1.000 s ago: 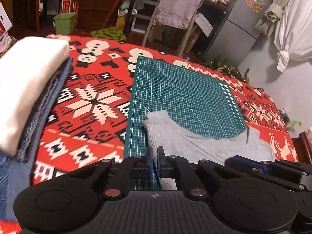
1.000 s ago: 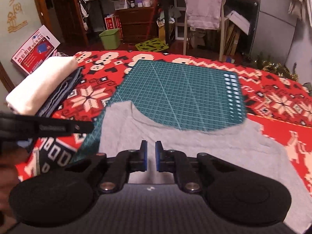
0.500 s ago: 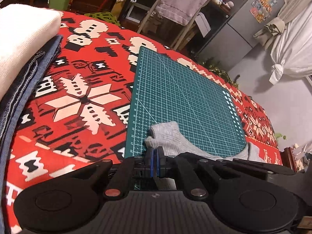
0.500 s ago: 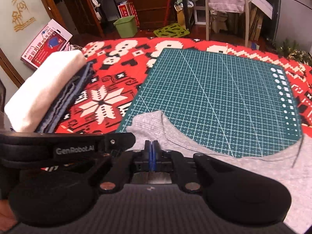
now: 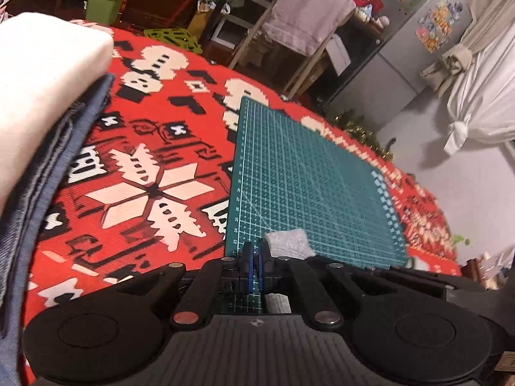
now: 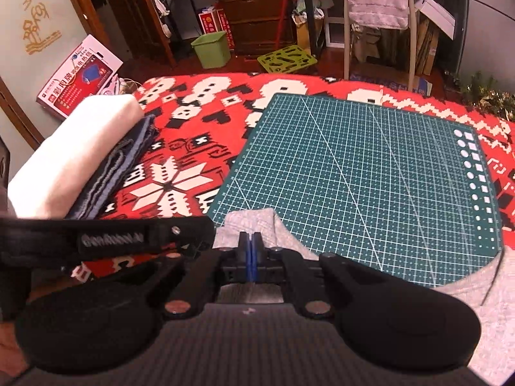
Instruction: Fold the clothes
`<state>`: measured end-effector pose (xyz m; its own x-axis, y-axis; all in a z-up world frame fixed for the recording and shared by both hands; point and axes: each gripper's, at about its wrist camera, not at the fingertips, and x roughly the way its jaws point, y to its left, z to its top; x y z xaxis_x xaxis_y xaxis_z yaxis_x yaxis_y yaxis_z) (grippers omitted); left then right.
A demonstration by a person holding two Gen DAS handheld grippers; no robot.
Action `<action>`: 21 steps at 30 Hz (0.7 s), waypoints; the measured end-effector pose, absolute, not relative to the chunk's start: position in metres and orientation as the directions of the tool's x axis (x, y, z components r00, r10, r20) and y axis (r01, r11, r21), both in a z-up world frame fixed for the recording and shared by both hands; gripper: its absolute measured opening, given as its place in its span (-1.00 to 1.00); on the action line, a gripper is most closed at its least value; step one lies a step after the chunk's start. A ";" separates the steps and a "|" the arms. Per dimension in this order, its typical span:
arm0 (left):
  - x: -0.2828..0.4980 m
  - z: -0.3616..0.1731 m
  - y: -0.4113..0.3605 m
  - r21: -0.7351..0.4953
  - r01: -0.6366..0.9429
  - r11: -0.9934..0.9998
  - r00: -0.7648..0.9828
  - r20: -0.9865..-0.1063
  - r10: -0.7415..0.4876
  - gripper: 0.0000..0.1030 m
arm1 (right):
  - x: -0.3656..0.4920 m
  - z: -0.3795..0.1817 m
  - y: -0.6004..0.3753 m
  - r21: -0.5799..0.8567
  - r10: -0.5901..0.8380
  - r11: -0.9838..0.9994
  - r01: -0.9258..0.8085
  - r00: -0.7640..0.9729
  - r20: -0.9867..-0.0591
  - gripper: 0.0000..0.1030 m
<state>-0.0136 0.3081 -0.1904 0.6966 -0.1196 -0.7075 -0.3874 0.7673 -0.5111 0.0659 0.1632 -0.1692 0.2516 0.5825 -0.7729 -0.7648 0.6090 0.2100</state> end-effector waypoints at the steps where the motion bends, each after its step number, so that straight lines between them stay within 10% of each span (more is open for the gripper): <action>1: -0.016 -0.189 0.307 -0.517 -0.383 0.766 0.699 -0.704 -0.126 -0.95 | 0.065 -0.167 0.162 0.210 0.584 0.608 -0.766 0.252 -0.771 -0.97; 21: -0.037 -0.182 0.282 -0.537 -0.330 0.777 0.692 -0.697 -0.188 -0.97 | 0.034 -0.171 0.133 0.205 0.585 0.557 -0.805 0.204 -0.785 -0.94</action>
